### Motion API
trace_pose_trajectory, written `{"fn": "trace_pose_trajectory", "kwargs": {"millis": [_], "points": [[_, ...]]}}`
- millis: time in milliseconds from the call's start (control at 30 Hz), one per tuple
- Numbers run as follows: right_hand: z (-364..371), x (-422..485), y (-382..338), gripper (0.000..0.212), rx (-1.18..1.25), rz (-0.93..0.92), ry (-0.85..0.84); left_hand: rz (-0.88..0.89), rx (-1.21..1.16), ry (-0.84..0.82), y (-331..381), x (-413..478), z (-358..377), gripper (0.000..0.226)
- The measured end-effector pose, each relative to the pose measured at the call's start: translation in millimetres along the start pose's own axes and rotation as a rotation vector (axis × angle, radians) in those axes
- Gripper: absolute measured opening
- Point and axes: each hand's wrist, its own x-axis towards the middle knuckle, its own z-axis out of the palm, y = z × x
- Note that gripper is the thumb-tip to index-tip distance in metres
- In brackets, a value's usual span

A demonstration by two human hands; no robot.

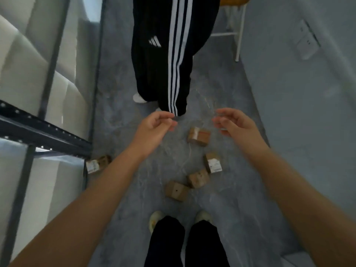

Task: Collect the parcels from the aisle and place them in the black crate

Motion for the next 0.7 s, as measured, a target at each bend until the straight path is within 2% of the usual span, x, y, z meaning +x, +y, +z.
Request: {"fn": "trace_pose_trajectory", "kwargs": {"millis": [200, 367, 467, 533, 633, 700], "points": [[7, 76, 219, 0.02, -0.11, 0.159, 0.081, -0.122, 0.02, -0.078, -197, 76, 45, 0.012], [19, 123, 404, 0.03, -0.241, 0.393, 0.075, -0.357, 0.142, -0.244, -386, 128, 89, 0.014], [20, 138, 485, 0.032, -0.282, 0.529, 0.108, -0.508, 0.291, -0.476, -479, 148, 124, 0.044], [21, 142, 519, 0.023, -0.228, 0.649, 0.13, -0.618, 0.256, -0.575, -515, 154, 149, 0.064], [29, 143, 537, 0.026, -0.023, 0.836, 0.078, -0.825, -0.059, -0.583, -527, 151, 176, 0.09], [31, 141, 522, 0.028, 0.066, 0.813, 0.106, -0.782, -0.113, -0.506, -512, 146, 180, 0.088]]}}
